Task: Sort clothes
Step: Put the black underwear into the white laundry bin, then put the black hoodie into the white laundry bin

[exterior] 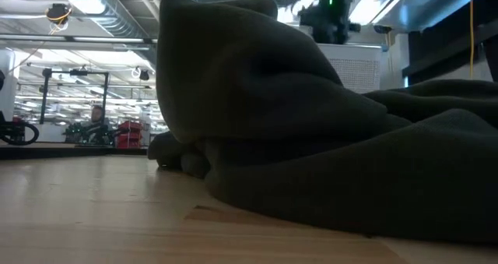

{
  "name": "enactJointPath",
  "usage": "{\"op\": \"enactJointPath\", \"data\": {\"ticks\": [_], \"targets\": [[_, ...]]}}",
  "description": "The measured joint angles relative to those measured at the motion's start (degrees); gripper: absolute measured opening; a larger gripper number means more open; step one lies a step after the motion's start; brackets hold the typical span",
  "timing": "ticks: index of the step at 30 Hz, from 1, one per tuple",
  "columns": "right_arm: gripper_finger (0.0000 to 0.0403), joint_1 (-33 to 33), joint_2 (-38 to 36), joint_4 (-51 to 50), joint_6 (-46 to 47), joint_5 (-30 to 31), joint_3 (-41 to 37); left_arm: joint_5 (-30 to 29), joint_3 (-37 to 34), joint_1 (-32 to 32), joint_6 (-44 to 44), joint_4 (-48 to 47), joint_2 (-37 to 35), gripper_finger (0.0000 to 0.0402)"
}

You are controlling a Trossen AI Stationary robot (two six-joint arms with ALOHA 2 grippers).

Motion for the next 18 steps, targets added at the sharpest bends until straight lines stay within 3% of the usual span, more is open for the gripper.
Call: {"op": "enactJointPath", "data": {"ticks": [9,14,18], "targets": [[0.0239,9.0,-5.5,-1.6,3.1,-6.5,13.0,0.0,0.0,0.0,-0.1,-0.4,0.0,0.0015],[0.0241,20.7,-5.9,-1.6,7.5,-11.2,12.7,0.0,0.0,0.0,-0.1,-0.4,0.0,0.0015],[0.0241,31.5,-5.8,0.4,9.7,-10.3,8.5,0.0,0.0,0.0,-0.1,-0.4,0.0,0.0015]]}}
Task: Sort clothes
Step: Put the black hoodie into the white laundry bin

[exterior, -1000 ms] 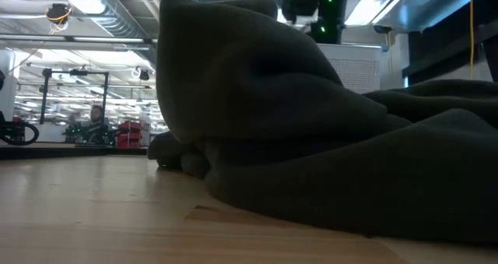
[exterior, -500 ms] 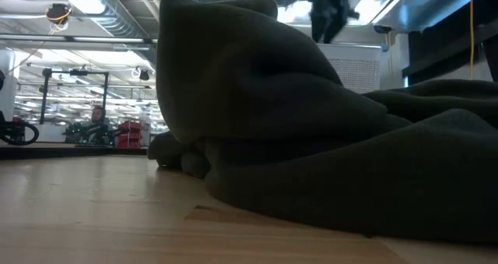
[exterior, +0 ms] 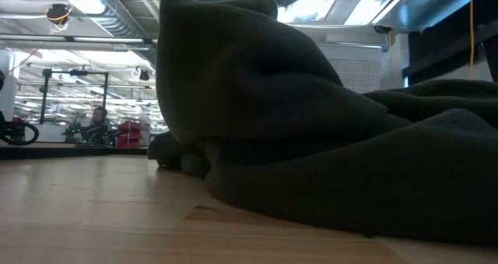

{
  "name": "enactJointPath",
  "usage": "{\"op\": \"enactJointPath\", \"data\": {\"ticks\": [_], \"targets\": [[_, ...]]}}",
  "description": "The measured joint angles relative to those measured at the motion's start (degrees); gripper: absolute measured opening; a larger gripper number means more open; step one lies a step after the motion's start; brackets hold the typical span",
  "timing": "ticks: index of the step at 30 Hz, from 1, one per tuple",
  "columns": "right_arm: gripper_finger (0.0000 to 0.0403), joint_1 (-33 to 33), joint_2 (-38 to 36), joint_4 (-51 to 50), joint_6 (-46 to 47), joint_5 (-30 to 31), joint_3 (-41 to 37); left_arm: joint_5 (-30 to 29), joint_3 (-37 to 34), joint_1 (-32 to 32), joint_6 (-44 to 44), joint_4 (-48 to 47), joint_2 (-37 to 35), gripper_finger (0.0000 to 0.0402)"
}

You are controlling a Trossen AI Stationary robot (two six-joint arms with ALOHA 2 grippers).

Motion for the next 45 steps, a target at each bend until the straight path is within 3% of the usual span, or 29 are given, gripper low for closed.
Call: {"op": "enactJointPath", "data": {"ticks": [8,13,18,23,31,39,45], "targets": [[0.0241,15.0,0.1,14.4,6.9,6.5,-18.2,0.0,0.0,0.0,-0.5,-0.1,0.0,0.0015],[0.0241,17.7,0.1,32.6,6.7,6.1,-29.8,0.0,0.0,0.0,-0.3,0.0,0.0,0.0015],[0.0241,17.7,0.8,47.6,0.9,6.4,-37.3,0.0,0.0,0.0,0.0,0.0,0.0,0.0015],[0.0241,16.8,5.2,53.4,-5.1,7.5,-38.6,0.0,0.0,0.0,0.0,0.0,0.0,0.0015],[0.0241,12.5,10.5,56.6,-3.9,8.5,-38.5,0.0,0.0,0.0,0.0,0.0,0.0,0.0015],[0.0241,9.6,16.8,56.2,-3.8,2.6,-38.5,0.0,0.0,0.0,0.0,0.0,0.0,0.0015],[0.0241,9.0,20.8,53.8,-3.9,6.7,-38.1,0.0,0.0,0.0,0.0,0.1,0.0,0.0015]]}}
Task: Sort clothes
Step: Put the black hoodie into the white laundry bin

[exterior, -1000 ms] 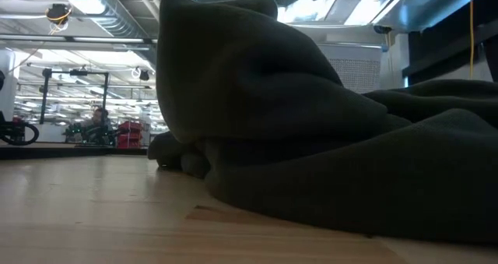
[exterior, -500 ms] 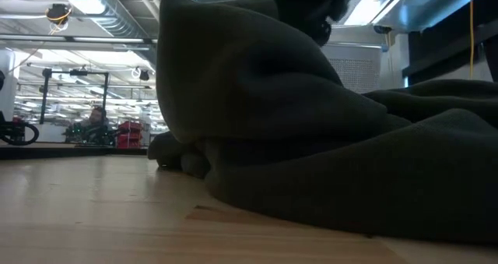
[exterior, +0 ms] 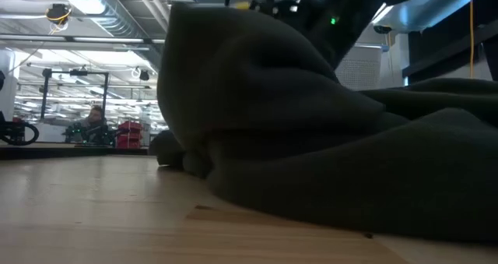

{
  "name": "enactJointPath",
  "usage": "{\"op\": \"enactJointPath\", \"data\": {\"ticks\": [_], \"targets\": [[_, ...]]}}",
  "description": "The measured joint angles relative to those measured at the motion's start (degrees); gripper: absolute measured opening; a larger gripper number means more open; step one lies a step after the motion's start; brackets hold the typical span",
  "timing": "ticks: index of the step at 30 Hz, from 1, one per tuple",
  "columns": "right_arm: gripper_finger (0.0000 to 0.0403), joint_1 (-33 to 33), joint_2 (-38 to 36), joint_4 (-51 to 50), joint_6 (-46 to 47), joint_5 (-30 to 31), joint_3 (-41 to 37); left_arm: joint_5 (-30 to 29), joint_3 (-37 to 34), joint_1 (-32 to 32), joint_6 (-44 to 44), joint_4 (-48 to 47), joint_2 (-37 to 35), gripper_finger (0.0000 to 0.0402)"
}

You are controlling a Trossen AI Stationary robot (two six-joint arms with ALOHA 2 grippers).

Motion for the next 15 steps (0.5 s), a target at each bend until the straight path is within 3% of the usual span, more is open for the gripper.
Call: {"op": "enactJointPath", "data": {"ticks": [5,8,12,15], "targets": [[0.0214,-0.1,2.3,0.4,-1.1,0.2,0.1,0.0,0.0,0.0,0.0,0.0,0.0,0.0015],[0.0152,-0.1,2.4,0.3,-0.9,-0.5,0.0,0.0,0.0,0.0,0.0,0.0,0.0,0.0015],[0.0038,0.0,1.2,-0.1,-0.9,-0.9,-0.1,0.0,0.0,0.0,-0.1,0.0,0.0,0.0015],[0.0037,0.6,-0.7,-0.9,-0.4,-1.3,-0.4,0.0,0.0,0.0,-0.2,0.0,0.0,0.0015]]}}
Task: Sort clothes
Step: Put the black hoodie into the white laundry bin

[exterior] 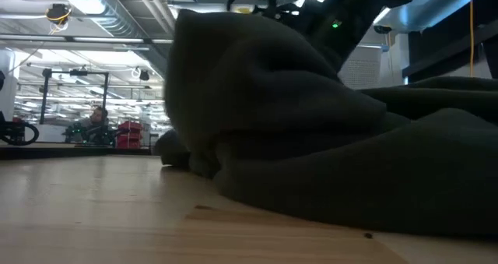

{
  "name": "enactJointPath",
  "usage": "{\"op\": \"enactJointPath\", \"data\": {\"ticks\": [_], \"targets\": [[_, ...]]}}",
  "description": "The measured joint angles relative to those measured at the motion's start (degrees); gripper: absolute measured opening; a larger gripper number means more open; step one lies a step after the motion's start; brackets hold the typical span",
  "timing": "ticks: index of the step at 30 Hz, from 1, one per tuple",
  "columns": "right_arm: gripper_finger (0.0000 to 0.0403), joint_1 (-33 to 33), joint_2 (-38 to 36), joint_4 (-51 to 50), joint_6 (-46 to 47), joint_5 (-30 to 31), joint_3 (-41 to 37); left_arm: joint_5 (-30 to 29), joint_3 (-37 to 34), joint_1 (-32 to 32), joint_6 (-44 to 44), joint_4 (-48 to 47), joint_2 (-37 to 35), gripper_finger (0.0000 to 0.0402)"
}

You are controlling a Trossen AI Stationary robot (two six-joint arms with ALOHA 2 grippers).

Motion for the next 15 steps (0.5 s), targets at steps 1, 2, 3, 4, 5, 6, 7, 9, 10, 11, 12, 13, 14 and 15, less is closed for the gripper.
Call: {"op": "enactJointPath", "data": {"ticks": [1,2,3,4,5,6,7,9,10,11,12,13,14,15], "targets": [[0.0041,0.3,-1.1,-0.8,0.4,0.1,-0.1,0.0,0.0,0.0,0.0,0.0,0.0,0.0015],[0.0046,0.8,-2.1,-1.4,0.7,0.3,-0.2,0.0,0.0,0.0,0.0,0.0,0.0,0.0015],[0.0049,1.4,-3.5,-1.7,0.9,0.8,-0.2,0.0,0.0,0.0,0.0,0.0,0.0,0.0015],[0.0050,2.0,-5.0,-1.9,0.9,1.2,-0.2,0.0,0.0,0.0,0.0,0.0,0.0,0.0015],[0.0047,2.7,-6.7,-1.9,0.9,1.8,-0.2,0.0,0.0,0.0,0.0,0.0,0.0,0.0015],[0.0042,3.1,-8.5,-1.7,0.9,2.6,-0.2,0.0,0.0,0.0,0.0,0.0,0.0,0.0015],[0.0040,3.6,-10.4,-1.4,0.8,3.1,-0.2,0.0,0.0,0.0,0.0,0.0,0.0,0.0015],[0.0040,4.4,-13.7,-0.7,0.2,4.4,-0.1,0.0,0.0,0.0,-0.2,0.0,0.0,0.0015],[0.0040,4.7,-15.3,-0.5,-0.2,5.4,-0.1,0.0,0.0,0.0,-0.2,0.0,0.0,0.0015],[0.0040,4.7,-16.9,-0.1,-0.7,6.5,-0.1,0.0,0.0,0.0,-0.2,0.0,0.0,0.0015],[0.0040,4.8,-18.7,0.5,-1.1,7.5,-0.1,0.0,0.0,0.0,-0.2,0.0,0.0,0.0015],[0.0040,4.9,-20.5,0.9,-1.4,8.5,-0.1,0.0,0.0,0.0,-0.2,0.0,0.0,0.0015],[0.0040,5.1,-22.3,1.5,-1.9,9.1,-0.1,0.0,0.0,0.0,-0.2,0.0,0.0,0.0015],[0.0040,5.0,-23.9,2.1,-2.7,9.9,-0.1,0.0,0.0,0.0,-0.2,0.0,0.0,0.0015]]}}
